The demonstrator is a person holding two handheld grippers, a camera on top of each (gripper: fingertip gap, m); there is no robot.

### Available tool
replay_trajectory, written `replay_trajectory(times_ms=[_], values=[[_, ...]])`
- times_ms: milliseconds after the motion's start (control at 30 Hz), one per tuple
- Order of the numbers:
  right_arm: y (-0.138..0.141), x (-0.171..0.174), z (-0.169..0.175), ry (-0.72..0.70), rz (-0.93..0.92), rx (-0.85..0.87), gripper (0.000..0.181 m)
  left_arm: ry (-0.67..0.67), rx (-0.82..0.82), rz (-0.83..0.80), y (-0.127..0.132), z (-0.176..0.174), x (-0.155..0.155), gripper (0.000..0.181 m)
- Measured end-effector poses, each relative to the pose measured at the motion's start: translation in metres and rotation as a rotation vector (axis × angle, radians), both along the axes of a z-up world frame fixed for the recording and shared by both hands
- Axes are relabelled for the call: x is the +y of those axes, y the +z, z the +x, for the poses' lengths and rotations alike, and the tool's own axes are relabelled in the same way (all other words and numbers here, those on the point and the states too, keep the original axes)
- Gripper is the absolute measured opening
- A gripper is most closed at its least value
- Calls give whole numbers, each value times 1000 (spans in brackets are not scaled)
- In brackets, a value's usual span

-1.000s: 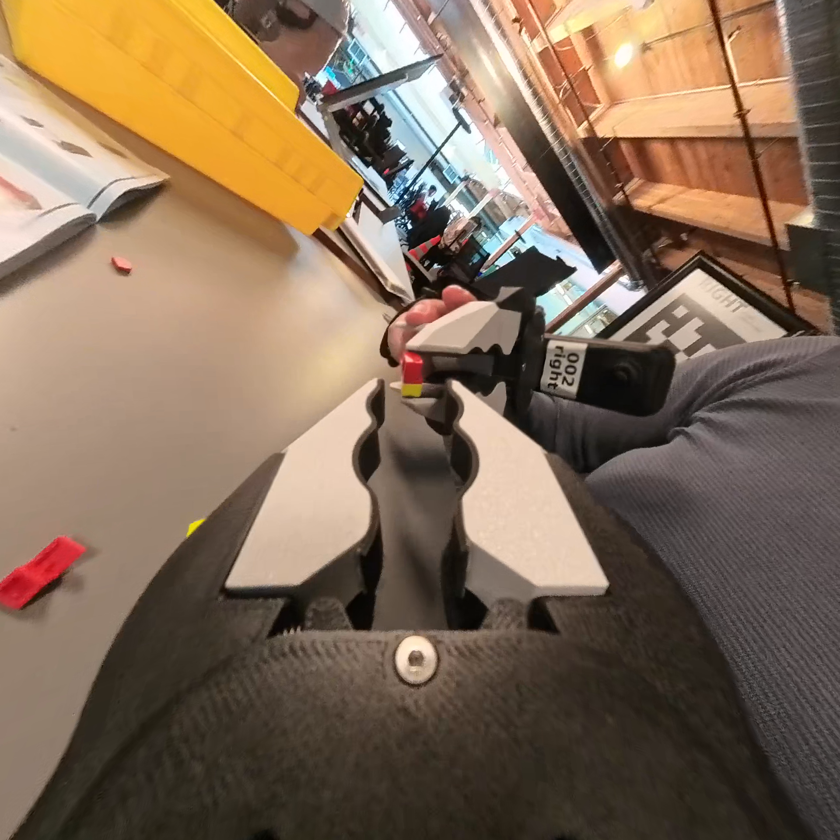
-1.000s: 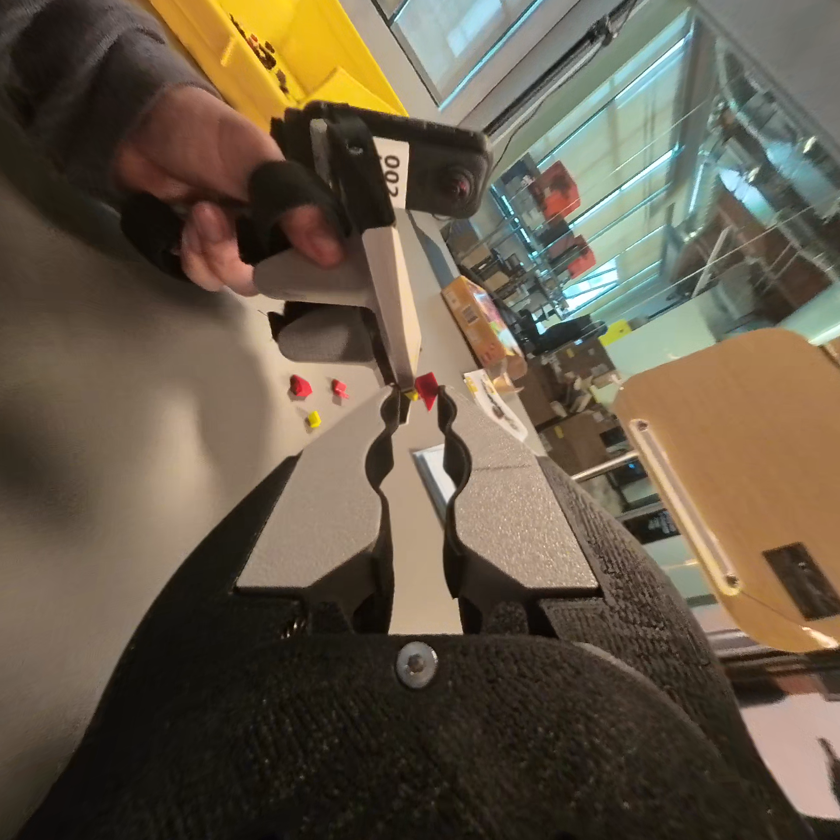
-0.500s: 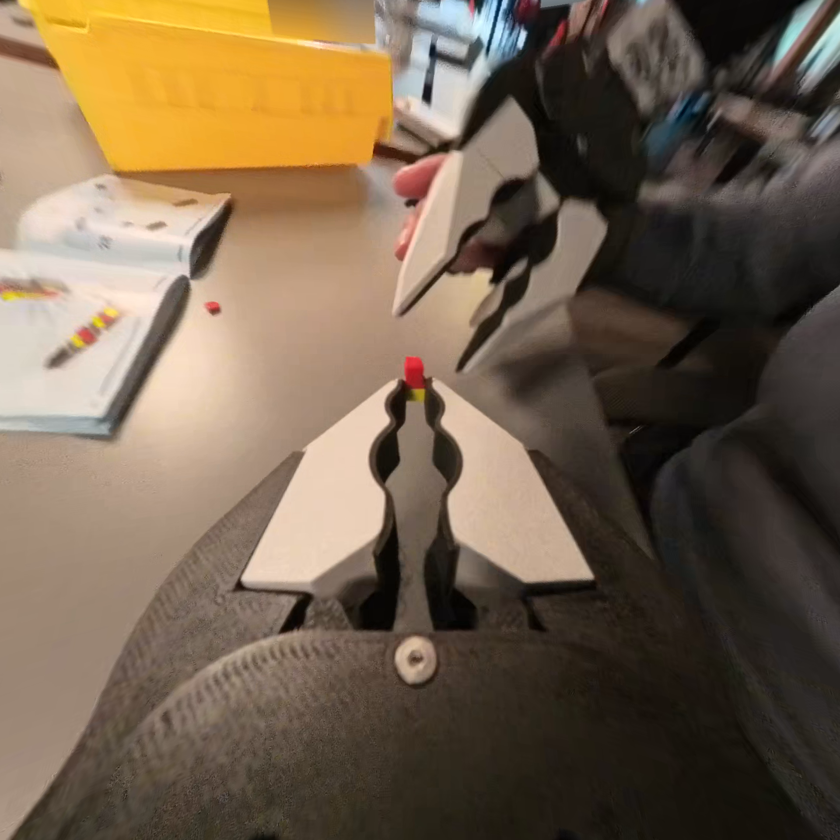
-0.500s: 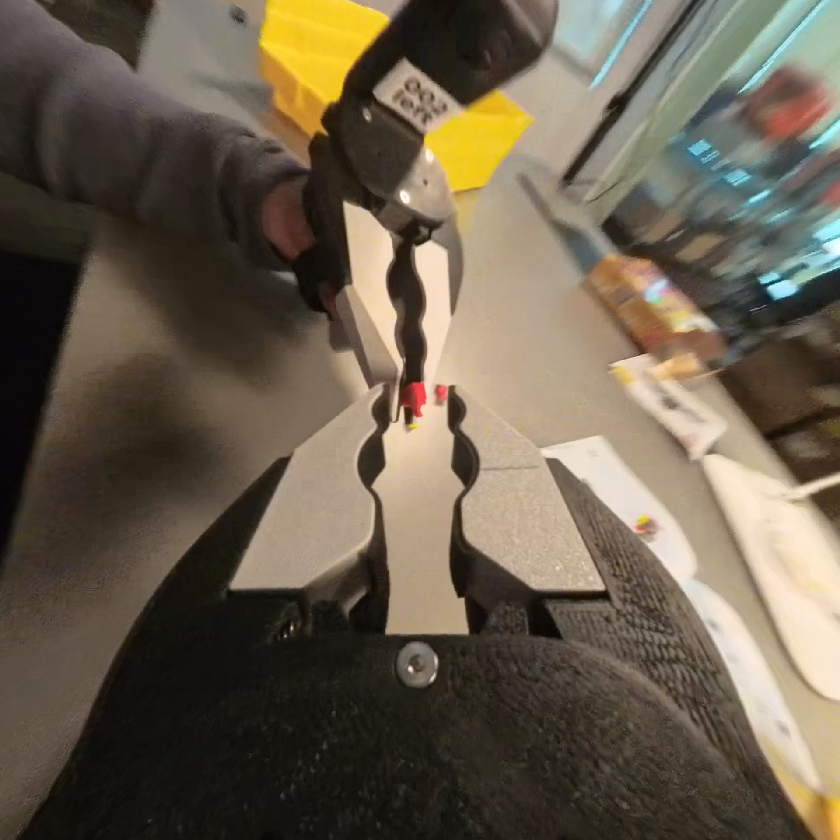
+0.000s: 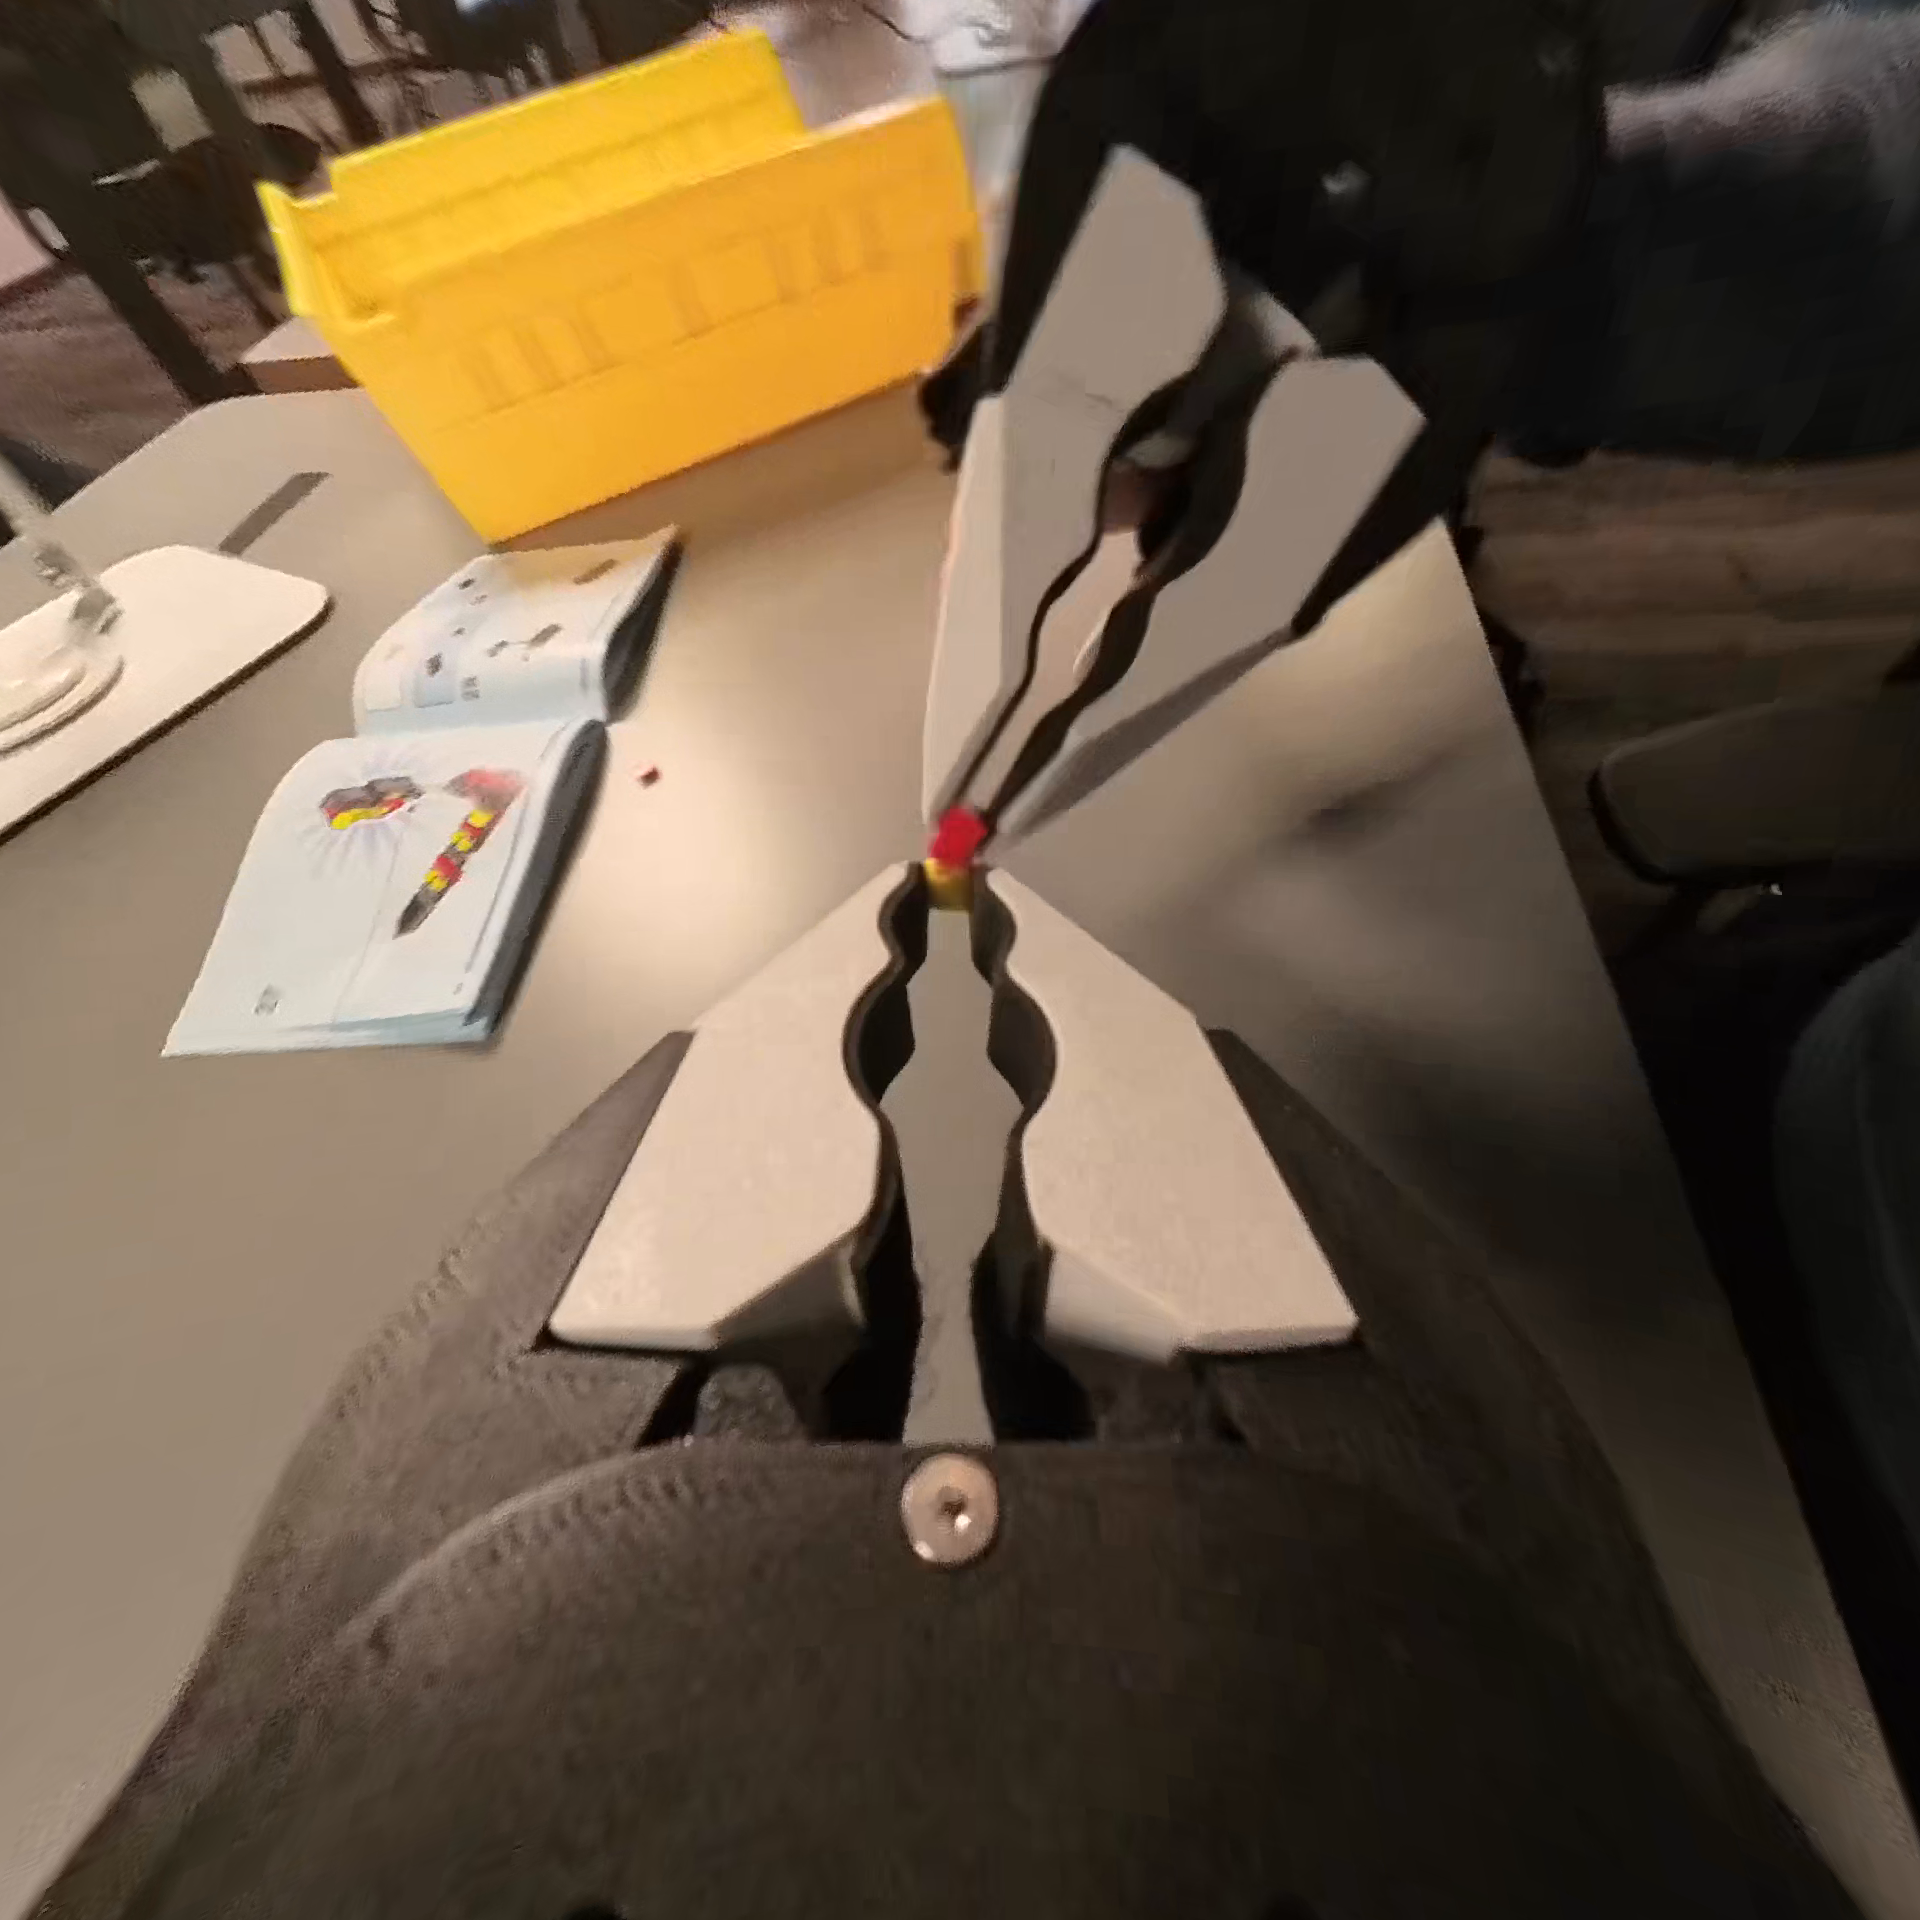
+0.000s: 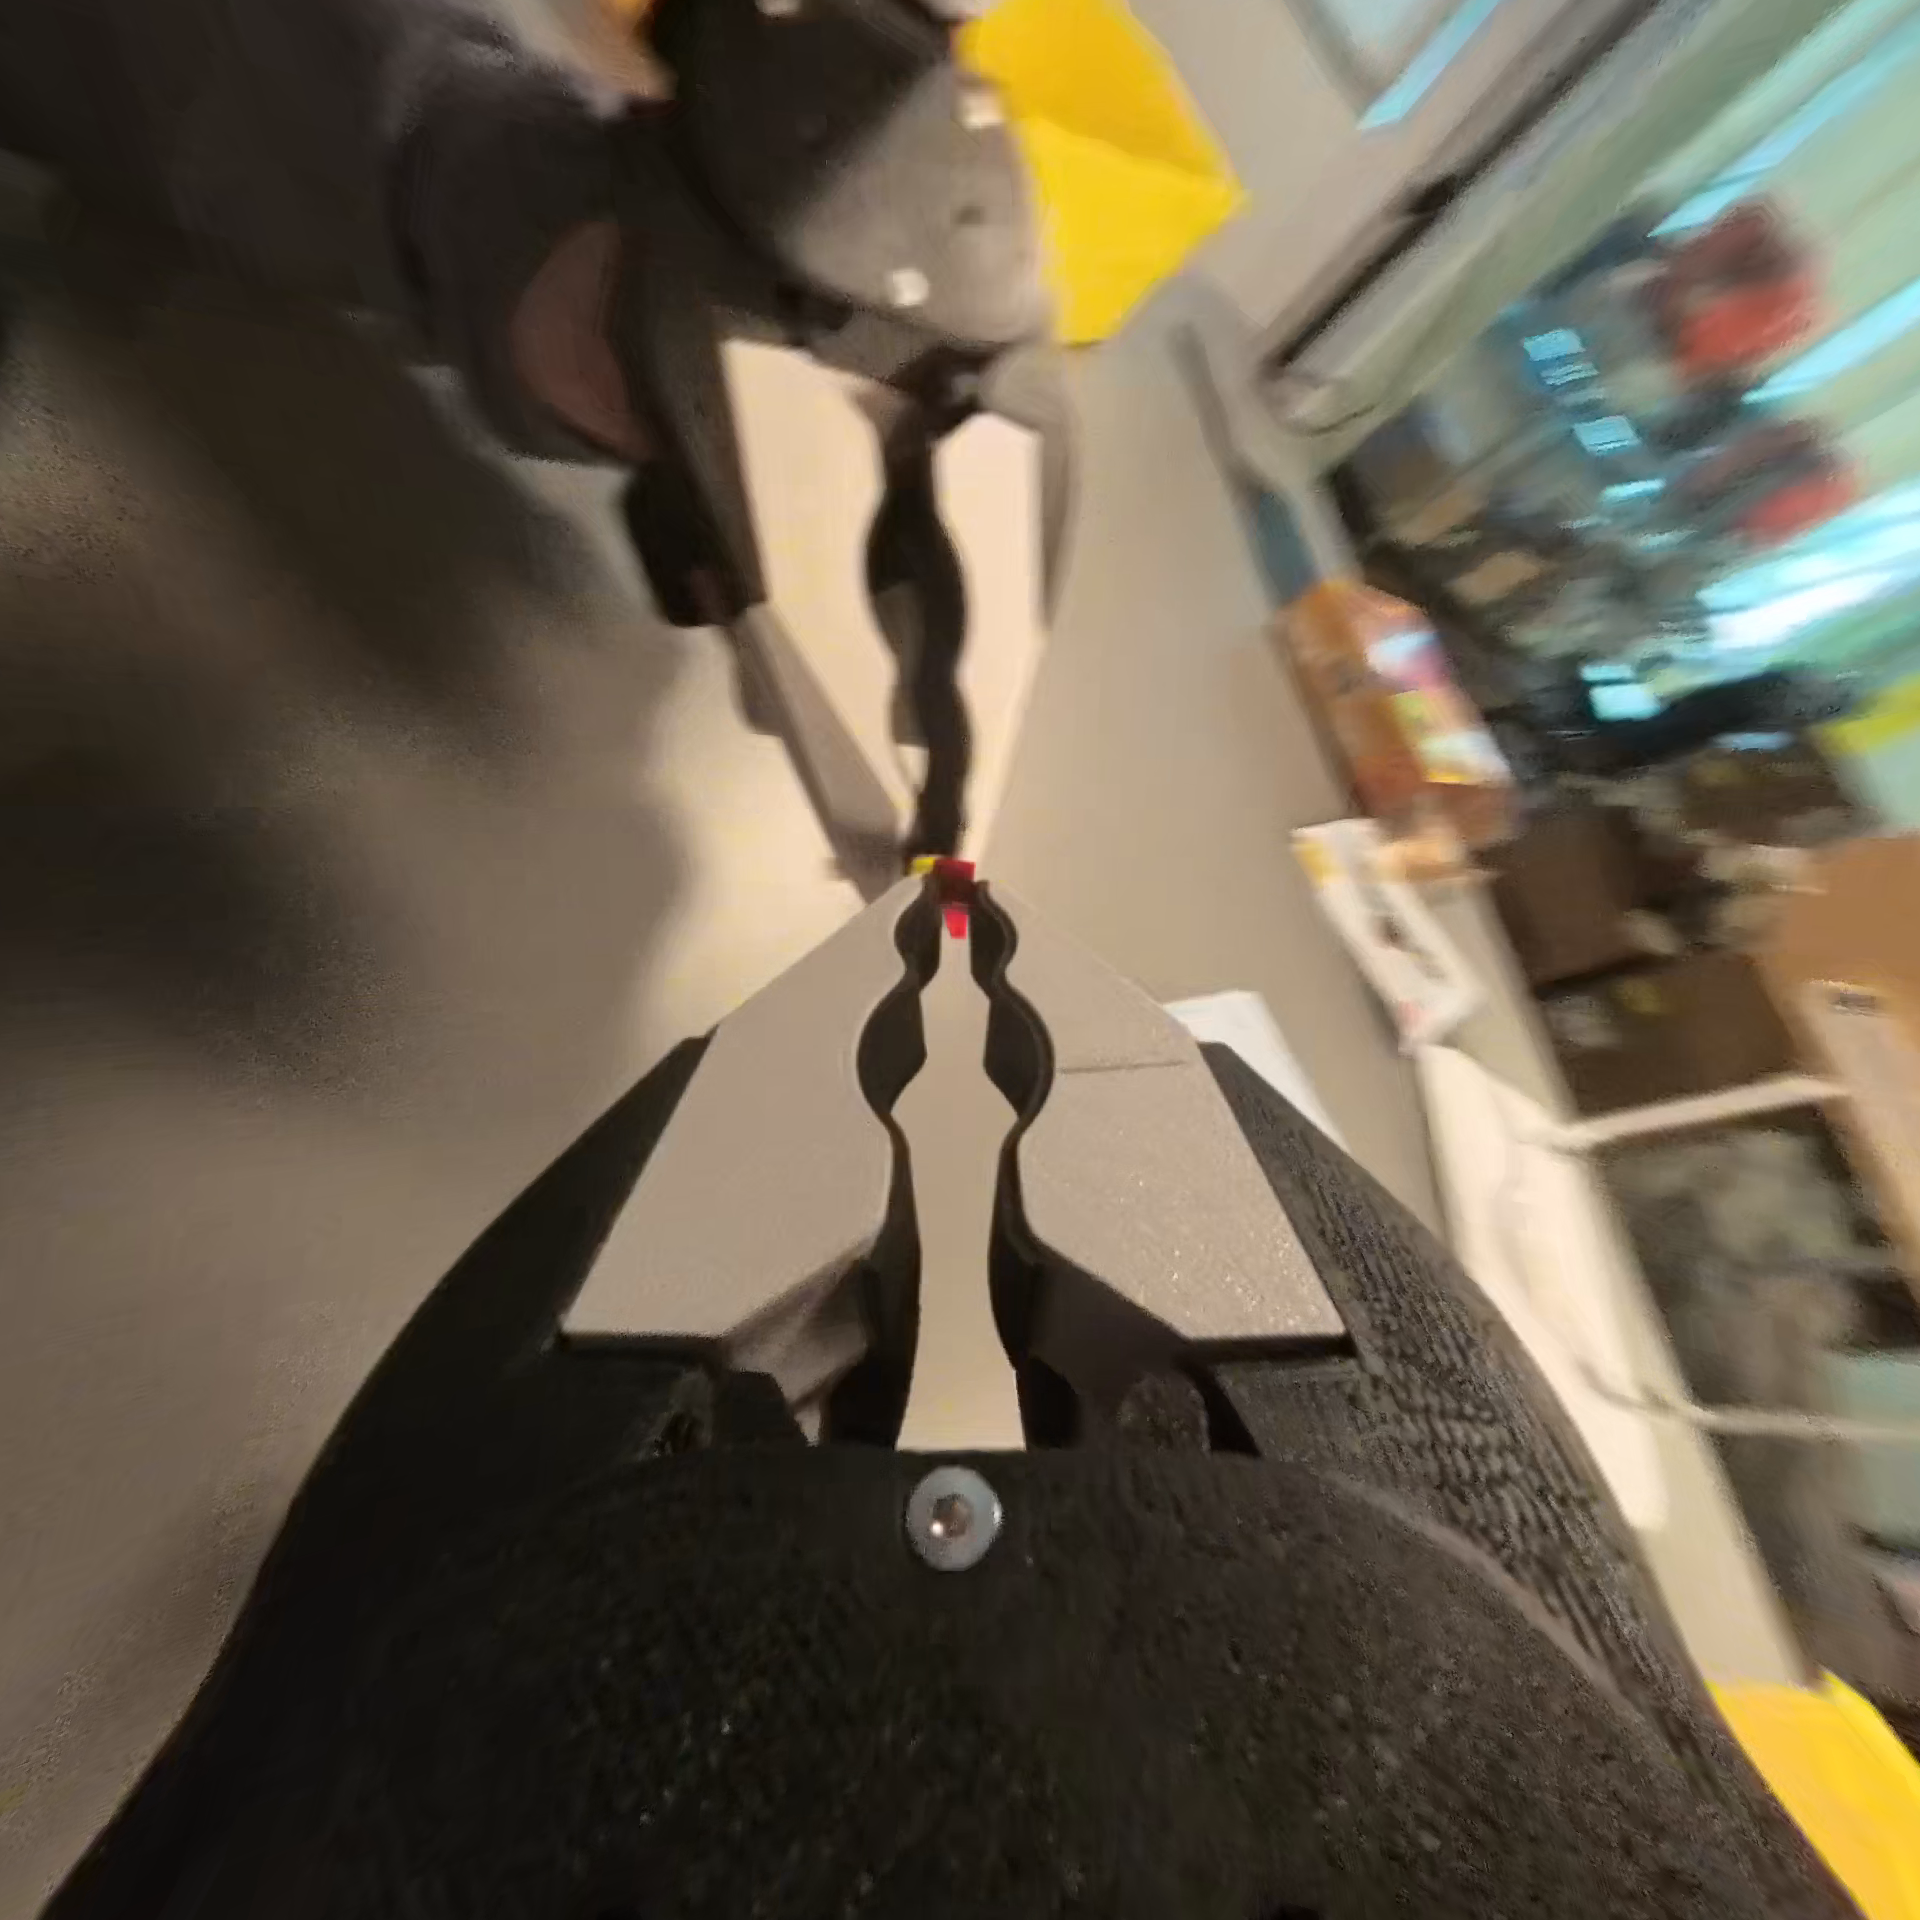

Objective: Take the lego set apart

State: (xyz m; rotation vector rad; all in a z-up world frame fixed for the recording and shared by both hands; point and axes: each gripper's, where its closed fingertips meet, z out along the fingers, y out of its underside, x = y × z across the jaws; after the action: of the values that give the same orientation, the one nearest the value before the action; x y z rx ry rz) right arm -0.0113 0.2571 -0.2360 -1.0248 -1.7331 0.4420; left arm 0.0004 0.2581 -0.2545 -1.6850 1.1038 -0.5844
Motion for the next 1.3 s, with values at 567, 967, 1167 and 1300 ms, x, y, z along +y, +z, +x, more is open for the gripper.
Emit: replay_trajectory(times_ms=[567,967,1167,1300], values=[[17,14,-53,-3,-27,306,3,440,12,-472,-54,-109,20,45],[50,-27,-117,252,394,483,2,199,-628,-179,68,-110,-22,26],[56,-38,-142,318,332,540,18,275,-545,7,76,-139,-39,11],[54,-27,-153,297,165,541,25,448,-348,248,86,-177,-51,12]])
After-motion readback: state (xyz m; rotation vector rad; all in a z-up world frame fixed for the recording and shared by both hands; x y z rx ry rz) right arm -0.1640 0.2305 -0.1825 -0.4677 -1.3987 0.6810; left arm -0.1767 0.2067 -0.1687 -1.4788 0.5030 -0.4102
